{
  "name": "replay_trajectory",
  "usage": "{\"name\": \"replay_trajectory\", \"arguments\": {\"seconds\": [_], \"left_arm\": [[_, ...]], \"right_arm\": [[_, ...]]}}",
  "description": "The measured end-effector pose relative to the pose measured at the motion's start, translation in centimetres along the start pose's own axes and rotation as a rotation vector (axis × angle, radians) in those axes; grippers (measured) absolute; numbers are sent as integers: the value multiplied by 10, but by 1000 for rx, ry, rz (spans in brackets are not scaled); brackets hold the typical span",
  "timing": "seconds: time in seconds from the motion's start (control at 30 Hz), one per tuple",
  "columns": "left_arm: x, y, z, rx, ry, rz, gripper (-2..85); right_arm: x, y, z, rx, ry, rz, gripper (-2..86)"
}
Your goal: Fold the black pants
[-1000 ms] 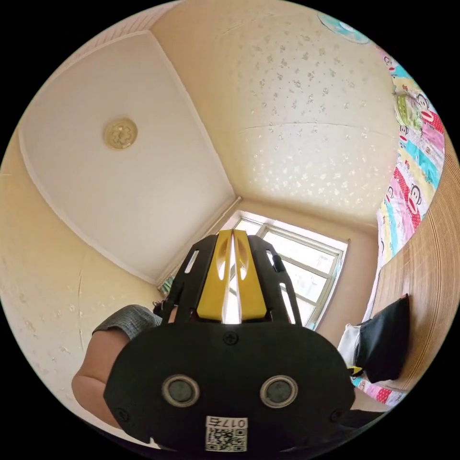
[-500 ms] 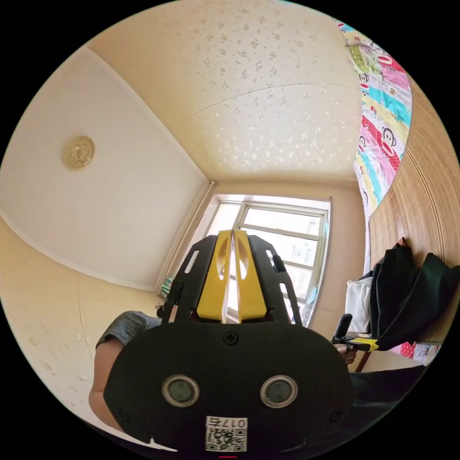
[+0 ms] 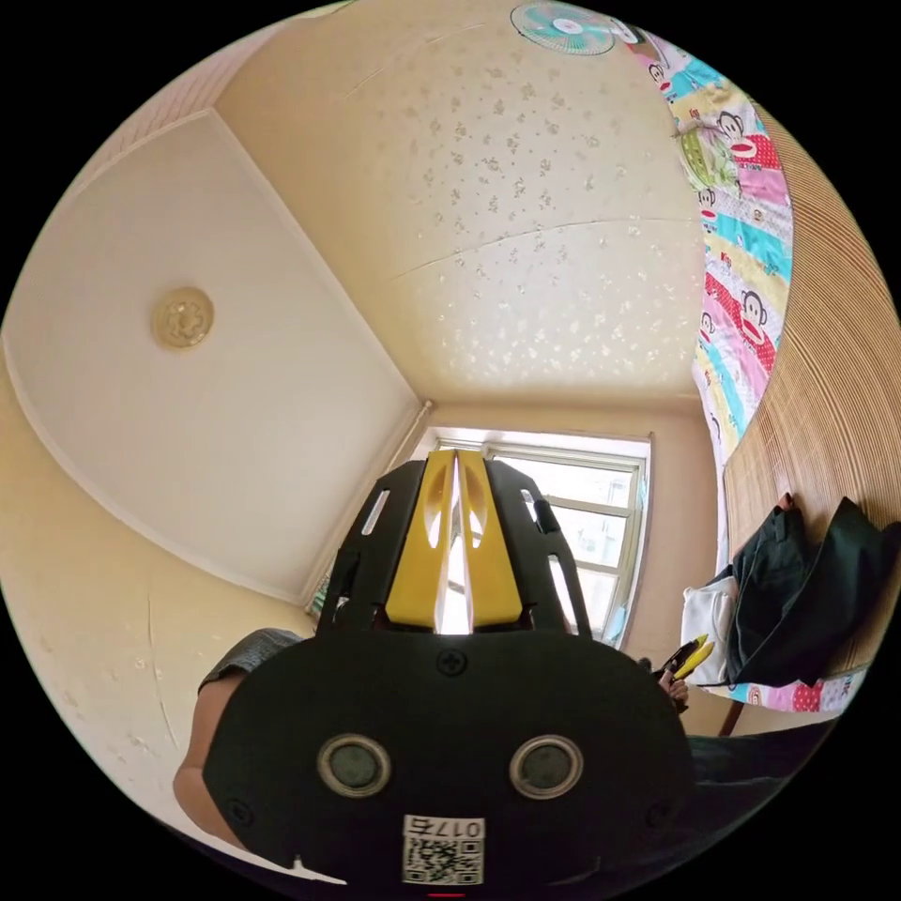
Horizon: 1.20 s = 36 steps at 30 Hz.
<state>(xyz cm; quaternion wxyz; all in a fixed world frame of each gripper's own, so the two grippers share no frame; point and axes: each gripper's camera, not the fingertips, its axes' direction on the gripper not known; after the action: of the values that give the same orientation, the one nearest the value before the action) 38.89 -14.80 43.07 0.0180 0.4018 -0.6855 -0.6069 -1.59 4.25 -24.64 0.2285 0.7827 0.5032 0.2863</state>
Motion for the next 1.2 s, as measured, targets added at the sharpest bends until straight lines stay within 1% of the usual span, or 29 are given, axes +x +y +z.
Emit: {"name": "replay_trajectory", "arguments": {"seconds": [0.07,0.13,0.17,0.2,0.23,0.27,0.3,0.33,0.4,0.43,0.5,0.57,0.63,0.7,0.73,0.77,0.8,0.87,0.93,1.0,1.07,1.13,1.2], "left_arm": [[3,-18,20,-7,-53,9,135],[2,-35,51,-52,-119,27,133],[-6,-43,77,-124,-152,7,128],[-21,-47,106,-221,-145,-56,119],[-29,-46,119,-265,-113,-102,102],[-41,-41,135,-292,-2,-182,69],[-44,-31,135,-243,20,-235,43],[-41,-26,134,-225,25,-223,30],[-13,-1,132,-191,160,-42,14],[-7,7,131,-191,213,-8,11],[10,47,139,-221,481,49,3],[31,82,145,-244,592,122,0],[55,112,144,-260,656,219,-1],[80,143,137,-201,832,290,-2],[85,149,135,-177,883,301,-3],[96,158,130,-119,981,324,-3],[110,166,125,-62,1042,355,-4],[140,173,119,-25,1072,419,-4],[186,178,118,-70,1032,547,-4],[259,188,126,-146,950,751,-4],[307,194,139,-169,924,854,-5],[351,199,153,-166,950,927,-5],[402,204,166,-98,1060,990,-5]], "right_arm": [[6,-1,7,-22,16,21,4],[14,-3,18,-58,33,41,4],[17,-3,21,-66,36,48,4],[22,-5,26,-80,36,62,4],[27,-5,30,-90,29,76,4],[29,-5,32,-94,23,82,4],[32,-5,36,-107,9,89,4],[34,-4,39,-125,0,96,4],[35,-2,40,-156,14,101,5],[34,-1,37,-168,52,103,5],[34,0,28,-166,124,112,5],[35,0,14,-138,135,117,5],[38,1,-4,-82,92,137,5],[40,2,-15,-66,84,150,5],[42,1,-20,-70,87,157,5],[42,1,-23,-74,88,160,5],[44,0,-28,-80,83,169,5],[45,-1,-35,-75,54,175,4],[43,0,-44,-63,0,176,5],[38,1,-53,-78,-21,166,5],[31,3,-67,-86,-13,149,6],[23,9,-95,-41,-12,119,6],[17,17,-121,24,-32,89,6]]}}
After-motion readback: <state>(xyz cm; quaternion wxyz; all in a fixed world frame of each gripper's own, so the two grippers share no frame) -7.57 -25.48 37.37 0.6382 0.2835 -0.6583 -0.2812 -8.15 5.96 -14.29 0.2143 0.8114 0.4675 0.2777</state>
